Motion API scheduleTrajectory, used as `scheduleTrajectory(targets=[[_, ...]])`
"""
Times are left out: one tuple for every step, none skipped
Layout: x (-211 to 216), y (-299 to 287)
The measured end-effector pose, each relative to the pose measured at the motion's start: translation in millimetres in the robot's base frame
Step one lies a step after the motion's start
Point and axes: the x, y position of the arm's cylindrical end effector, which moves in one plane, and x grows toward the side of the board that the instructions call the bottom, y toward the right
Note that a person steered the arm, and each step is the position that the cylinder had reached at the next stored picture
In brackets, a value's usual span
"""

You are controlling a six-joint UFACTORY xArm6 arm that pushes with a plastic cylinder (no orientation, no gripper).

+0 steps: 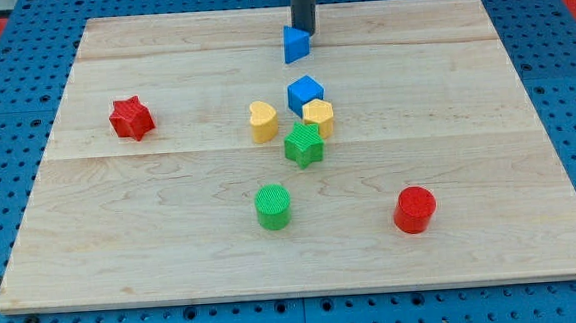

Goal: Place the blue triangle to the top of the yellow heart

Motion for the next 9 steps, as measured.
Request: scheduleTrajectory(targets=[[29,-4],[30,-11],[27,-32],[27,-73],[44,-63],[39,-33],[35,-9],[47,-32],[47,-35]])
